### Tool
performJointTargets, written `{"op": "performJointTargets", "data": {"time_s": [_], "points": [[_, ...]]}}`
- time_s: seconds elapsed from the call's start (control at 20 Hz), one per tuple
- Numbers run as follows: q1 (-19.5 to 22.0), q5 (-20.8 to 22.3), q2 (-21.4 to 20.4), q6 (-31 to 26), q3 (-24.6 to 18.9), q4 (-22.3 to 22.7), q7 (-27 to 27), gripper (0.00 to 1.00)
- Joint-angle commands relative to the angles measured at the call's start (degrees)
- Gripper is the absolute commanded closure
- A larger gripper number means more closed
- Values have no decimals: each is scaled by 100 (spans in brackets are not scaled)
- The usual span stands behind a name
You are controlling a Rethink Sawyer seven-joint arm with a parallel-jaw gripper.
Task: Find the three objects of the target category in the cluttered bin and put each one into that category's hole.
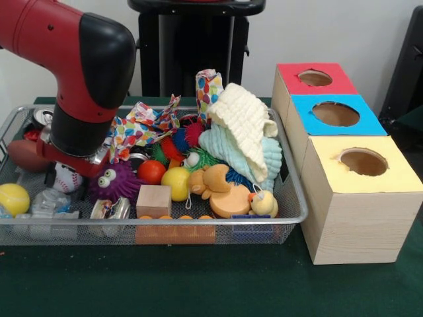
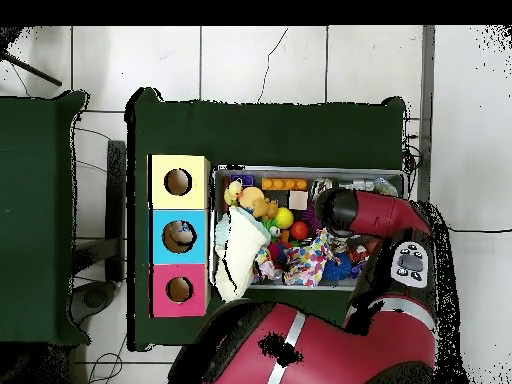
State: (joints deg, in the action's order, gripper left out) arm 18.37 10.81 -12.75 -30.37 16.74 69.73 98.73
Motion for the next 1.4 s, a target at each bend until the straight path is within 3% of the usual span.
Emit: {"op": "performJointTargets", "data": {"time_s": [0.05, 0.1, 0.15, 1.15, 1.4], "points": [[153, 100, 346, 1036, -443, 354, 891, 0], [157, 136, 342, 1058, -454, 354, 826, 0], [185, 133, 337, 1029, -485, 361, 746, 100], [244, 26, 256, 1324, -574, 499, 782, 100], [126, 24, -50, 1446, -446, 832, 946, 100]]}}
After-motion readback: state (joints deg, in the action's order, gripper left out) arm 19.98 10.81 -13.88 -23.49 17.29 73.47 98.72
